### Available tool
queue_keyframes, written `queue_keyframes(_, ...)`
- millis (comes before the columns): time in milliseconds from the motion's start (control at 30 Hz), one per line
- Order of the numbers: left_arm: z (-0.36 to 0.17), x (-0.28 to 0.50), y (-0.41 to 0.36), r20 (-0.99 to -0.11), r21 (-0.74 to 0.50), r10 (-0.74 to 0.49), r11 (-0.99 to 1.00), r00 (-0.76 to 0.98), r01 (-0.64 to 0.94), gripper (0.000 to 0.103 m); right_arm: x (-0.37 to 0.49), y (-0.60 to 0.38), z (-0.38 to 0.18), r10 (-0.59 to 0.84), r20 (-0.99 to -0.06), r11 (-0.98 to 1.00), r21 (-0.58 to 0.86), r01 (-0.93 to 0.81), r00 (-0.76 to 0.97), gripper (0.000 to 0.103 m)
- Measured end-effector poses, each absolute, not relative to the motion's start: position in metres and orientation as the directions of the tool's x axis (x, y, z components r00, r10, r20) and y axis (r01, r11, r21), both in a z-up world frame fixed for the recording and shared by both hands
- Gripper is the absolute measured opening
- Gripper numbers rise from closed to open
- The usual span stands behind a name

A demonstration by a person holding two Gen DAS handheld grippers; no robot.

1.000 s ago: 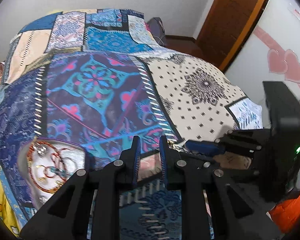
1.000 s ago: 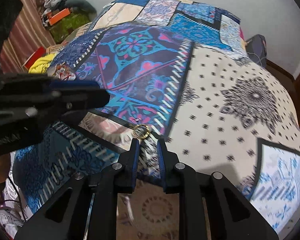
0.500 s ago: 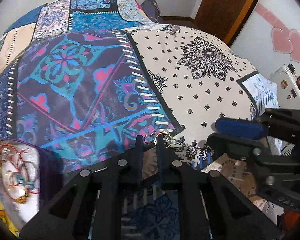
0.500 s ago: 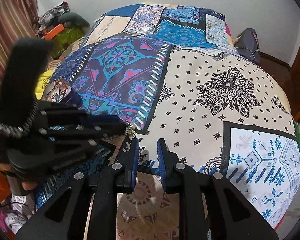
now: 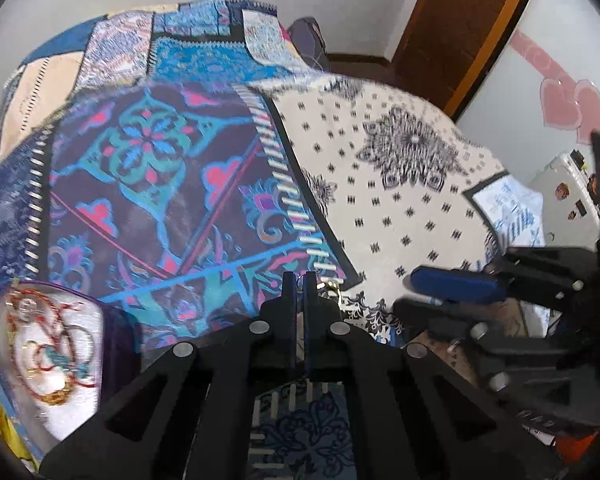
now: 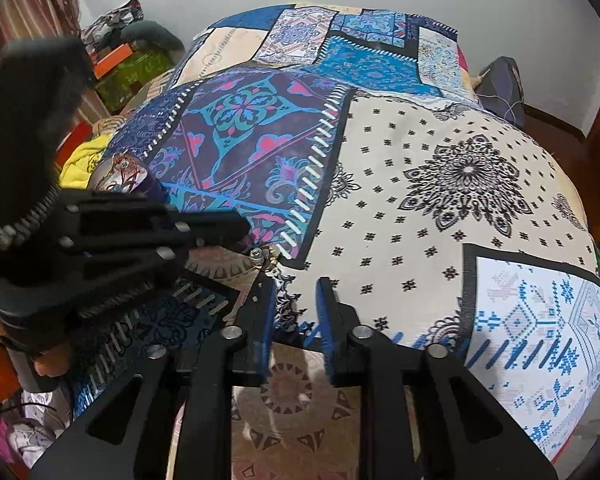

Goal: Organize jewelry
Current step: 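Carry the gold ring over the heart box with the right gripper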

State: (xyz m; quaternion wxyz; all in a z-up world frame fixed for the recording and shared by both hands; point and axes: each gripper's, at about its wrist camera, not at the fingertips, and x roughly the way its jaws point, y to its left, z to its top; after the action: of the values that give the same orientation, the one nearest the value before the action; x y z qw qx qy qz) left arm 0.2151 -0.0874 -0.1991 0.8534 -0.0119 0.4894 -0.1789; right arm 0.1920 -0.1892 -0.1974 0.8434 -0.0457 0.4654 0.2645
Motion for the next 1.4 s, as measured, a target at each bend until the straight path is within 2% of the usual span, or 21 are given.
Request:
queue_keyframes(33, -0.193, 0.214, -0.084, -0.823, -0.202, -0.322, 0.936, 0.467, 0.289, 0.001, 0.191, -0.188, -0.197, 0.407, -0.807, 0.854, 0.17, -0.493, 0.427, 0.038)
queue_keyframes(67, -0.189, 0.212, -0.081, -0.817, -0.207, -0.326, 0.936, 0.475, 0.286, 0.001, 0.191, -0.186, -0.197, 0.411, -0.802, 0.851, 0.168, -0.497, 0.433, 0.039)
queue_keyframes(400, -0.156, 0.197, -0.052, -0.767, -0.168, -0.283, 0.955, 0.576, 0.246, 0.001, 0.207, -0.152, -0.212, 0.39, -0.815, 0.839, 0.123, -0.529, 0.429, 0.039)
queue_keyframes(500, -0.156, 0.194, -0.048, -0.764, -0.173, -0.283, 0.956, 0.581, 0.239, 0.001, 0.207, -0.144, -0.218, 0.354, -0.82, 0.845, 0.073, -0.53, 0.45, 0.035)
queue_keyframes(567, -0.156, 0.193, -0.046, -0.76, -0.177, -0.285, 0.955, 0.583, 0.237, 0.001, 0.207, -0.143, -0.217, 0.36, -0.818, 0.842, 0.078, -0.534, 0.448, 0.019)
queue_keyframes(867, -0.146, 0.185, -0.032, -0.74, -0.192, -0.287, 0.957, 0.608, 0.217, 0.001, 0.207, -0.145, -0.212, 0.366, -0.818, 0.851, 0.101, -0.516, 0.444, 0.018)
queue_keyframes(1400, -0.108, 0.156, 0.011, -0.676, -0.181, -0.235, 0.972, 0.698, 0.152, 0.001, 0.179, -0.113, -0.151, 0.44, -0.721, 0.82, 0.079, -0.567, 0.536, 0.018)
